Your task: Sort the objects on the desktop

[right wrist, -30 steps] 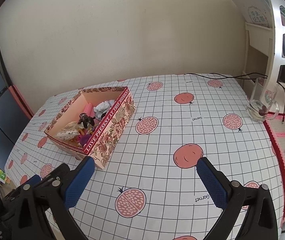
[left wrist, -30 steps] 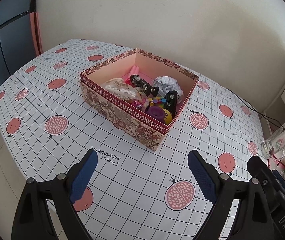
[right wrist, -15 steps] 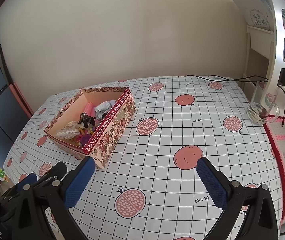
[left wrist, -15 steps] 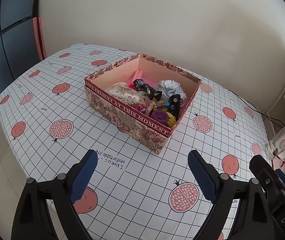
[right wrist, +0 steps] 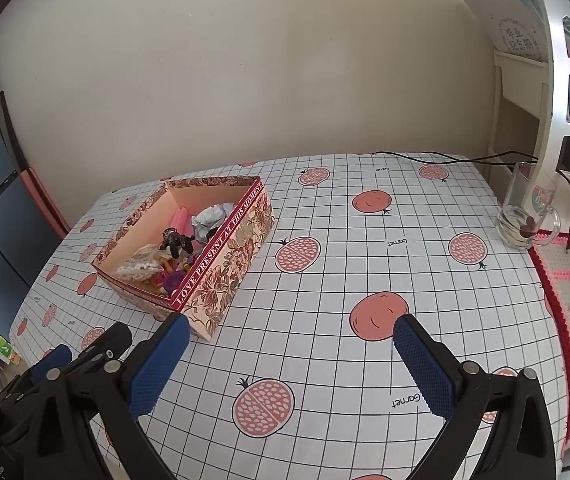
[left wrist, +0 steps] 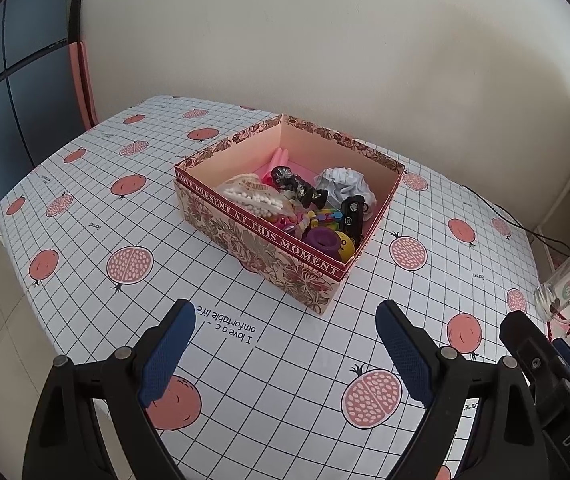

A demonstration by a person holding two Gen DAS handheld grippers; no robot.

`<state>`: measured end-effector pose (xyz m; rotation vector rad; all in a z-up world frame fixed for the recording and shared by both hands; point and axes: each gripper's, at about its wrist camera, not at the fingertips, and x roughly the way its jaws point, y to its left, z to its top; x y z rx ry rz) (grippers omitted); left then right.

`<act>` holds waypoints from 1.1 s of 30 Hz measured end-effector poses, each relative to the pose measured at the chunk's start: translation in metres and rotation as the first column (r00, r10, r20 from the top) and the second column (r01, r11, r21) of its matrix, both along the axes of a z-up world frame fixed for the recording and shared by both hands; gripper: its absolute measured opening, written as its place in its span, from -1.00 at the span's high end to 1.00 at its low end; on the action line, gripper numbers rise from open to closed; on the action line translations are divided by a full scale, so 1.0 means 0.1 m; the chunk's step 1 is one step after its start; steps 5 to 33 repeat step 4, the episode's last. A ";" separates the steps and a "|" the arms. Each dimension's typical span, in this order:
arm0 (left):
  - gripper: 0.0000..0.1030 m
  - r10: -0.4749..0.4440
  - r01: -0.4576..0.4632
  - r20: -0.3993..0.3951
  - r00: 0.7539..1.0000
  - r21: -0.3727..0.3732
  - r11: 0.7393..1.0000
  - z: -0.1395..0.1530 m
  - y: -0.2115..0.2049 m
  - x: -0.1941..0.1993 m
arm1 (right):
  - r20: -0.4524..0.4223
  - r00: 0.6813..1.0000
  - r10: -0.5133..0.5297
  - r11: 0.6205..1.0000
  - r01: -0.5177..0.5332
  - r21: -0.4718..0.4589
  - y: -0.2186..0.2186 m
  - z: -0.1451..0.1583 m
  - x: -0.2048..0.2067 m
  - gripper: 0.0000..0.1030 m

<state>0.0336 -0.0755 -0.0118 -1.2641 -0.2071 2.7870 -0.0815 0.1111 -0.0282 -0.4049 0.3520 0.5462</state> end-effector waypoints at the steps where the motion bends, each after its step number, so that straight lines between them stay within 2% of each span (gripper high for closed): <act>1: -0.79 0.000 0.000 0.000 1.000 -0.002 1.000 0.00 0.00 0.00 | -0.001 1.000 -0.001 1.000 0.001 0.000 0.00 0.00 0.00 -1.00; 33: -0.79 0.000 0.000 -0.002 1.000 -0.001 1.000 0.00 0.01 0.00 | -0.003 1.000 0.000 1.000 0.000 0.002 0.00 0.00 0.00 -1.00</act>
